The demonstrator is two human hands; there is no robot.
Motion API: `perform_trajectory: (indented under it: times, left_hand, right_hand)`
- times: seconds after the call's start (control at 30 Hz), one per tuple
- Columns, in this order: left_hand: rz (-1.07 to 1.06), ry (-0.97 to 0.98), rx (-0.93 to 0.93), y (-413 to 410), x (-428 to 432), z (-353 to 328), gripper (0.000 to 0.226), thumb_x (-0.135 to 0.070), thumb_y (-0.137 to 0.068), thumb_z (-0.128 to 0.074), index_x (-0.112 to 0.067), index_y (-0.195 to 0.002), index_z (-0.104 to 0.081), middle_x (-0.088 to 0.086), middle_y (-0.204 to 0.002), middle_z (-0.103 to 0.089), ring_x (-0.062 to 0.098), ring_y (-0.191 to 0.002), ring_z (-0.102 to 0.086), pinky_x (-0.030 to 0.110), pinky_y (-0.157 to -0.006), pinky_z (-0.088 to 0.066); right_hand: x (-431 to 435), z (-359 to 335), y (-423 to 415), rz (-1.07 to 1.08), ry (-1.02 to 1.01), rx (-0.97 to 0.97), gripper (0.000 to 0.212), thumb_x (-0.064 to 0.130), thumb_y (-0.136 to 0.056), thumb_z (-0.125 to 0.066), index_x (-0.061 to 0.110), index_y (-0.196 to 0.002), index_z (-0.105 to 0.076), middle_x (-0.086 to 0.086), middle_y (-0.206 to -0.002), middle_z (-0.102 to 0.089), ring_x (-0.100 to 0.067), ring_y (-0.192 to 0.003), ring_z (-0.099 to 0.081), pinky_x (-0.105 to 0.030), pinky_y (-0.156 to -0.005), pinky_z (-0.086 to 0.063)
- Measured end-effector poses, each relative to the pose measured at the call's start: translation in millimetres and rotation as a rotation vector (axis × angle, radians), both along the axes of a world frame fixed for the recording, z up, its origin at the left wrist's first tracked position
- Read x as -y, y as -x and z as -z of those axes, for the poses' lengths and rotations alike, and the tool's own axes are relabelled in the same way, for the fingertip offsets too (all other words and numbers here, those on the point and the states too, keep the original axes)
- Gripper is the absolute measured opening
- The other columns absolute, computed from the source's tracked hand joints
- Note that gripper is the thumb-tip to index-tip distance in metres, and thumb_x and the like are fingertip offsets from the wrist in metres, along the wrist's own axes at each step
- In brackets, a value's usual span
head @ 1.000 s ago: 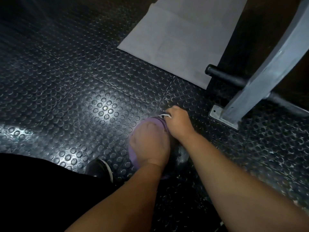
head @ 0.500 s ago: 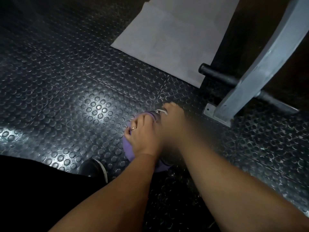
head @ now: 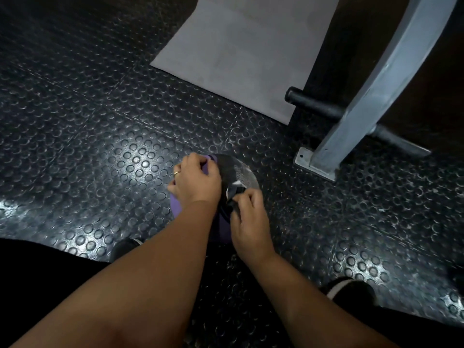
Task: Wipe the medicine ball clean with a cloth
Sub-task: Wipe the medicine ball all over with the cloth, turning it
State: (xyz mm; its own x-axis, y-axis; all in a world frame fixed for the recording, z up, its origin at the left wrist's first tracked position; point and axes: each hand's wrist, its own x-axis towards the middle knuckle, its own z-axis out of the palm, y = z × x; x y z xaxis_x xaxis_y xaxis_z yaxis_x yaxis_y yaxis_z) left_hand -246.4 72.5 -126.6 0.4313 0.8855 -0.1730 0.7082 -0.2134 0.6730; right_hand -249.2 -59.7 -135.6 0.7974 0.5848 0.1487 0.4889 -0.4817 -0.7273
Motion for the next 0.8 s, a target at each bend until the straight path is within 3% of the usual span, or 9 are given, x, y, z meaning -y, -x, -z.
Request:
perform_trajectory:
  times: [0.07, 0.2, 0.33, 0.4, 0.6, 0.8]
  left_hand:
    - [0.031, -0.028, 0.007, 2.1, -5.3, 0.6, 0.01, -0.036, -0.094, -0.052, -0.028, -0.094, -0.058, -0.008, -0.104, -0.06, 0.018, -0.105, -0.05, 0.047, -0.099, -0.027]
    - [0.147, -0.127, -0.002, 12.4, -5.5, 2.2, 0.015, -0.032, -0.095, -0.05, -0.025, -0.1, -0.062, -0.009, -0.106, -0.06, 0.015, -0.104, -0.046, 0.049, -0.101, -0.029]
    - [0.193, -0.087, 0.063, 18.3, -6.7, 2.6, 0.024, -0.041, -0.089, -0.046, -0.029, -0.099, -0.064, -0.011, -0.105, -0.062, 0.018, -0.108, -0.051, 0.046, -0.097, -0.033]
    - [0.189, -0.095, 0.073, 20.9, -1.9, 2.0, 0.028, -0.044, -0.086, -0.042, -0.03, -0.098, -0.063, -0.013, -0.105, -0.061, 0.017, -0.109, -0.05, 0.043, -0.095, -0.032]
    - [0.1, -0.1, 0.041, 27.0, 5.5, 6.0, 0.011, -0.038, -0.091, -0.055, -0.032, -0.099, -0.061, -0.013, -0.109, -0.059, 0.011, -0.106, -0.046, 0.045, -0.099, -0.028]
    - [-0.005, -0.094, 0.001, 22.9, 16.0, 2.4, 0.013, -0.038, -0.092, -0.056, -0.029, -0.099, -0.061, -0.01, -0.106, -0.053, 0.009, -0.095, -0.04, 0.048, -0.1, -0.028]
  right_hand:
    - [2.2, 3.6, 3.9, 0.007, 0.003, 0.004, 0.016, 0.003, -0.085, -0.047, 0.003, -0.099, -0.055, 0.0, -0.104, -0.039, -0.019, -0.084, -0.049, -0.04, -0.074, -0.049]
    - [-11.7, -13.3, -1.6, 0.19, -0.169, -0.034, 0.019, 0.005, -0.091, -0.047, 0.001, -0.109, -0.053, 0.001, -0.111, -0.038, -0.008, -0.095, -0.045, -0.012, -0.088, -0.039]
    - [-27.7, -9.5, -9.9, -0.039, 0.005, 0.054, 0.034, 0.009, -0.087, -0.05, 0.003, -0.12, -0.054, -0.009, -0.108, -0.048, -0.02, -0.095, -0.051, -0.033, -0.084, -0.048]
    - [-28.5, 0.0, -10.9, -0.024, 0.064, 0.108, 0.033, 0.012, -0.086, -0.045, 0.001, -0.116, -0.055, -0.01, -0.103, -0.051, -0.023, -0.088, -0.052, -0.038, -0.076, -0.051]
    - [-34.5, 0.8, -0.9, 0.269, 0.01, 0.054, 0.027, 0.017, -0.086, -0.038, 0.002, -0.098, -0.057, -0.01, -0.1, -0.053, -0.024, -0.085, -0.055, -0.034, -0.075, -0.05]
    - [-18.5, 10.8, -38.9, 0.51, 0.113, -0.172, 0.014, 0.004, -0.092, -0.049, -0.002, -0.102, -0.056, -0.016, -0.108, -0.048, -0.023, -0.082, -0.05, -0.027, -0.071, -0.038]
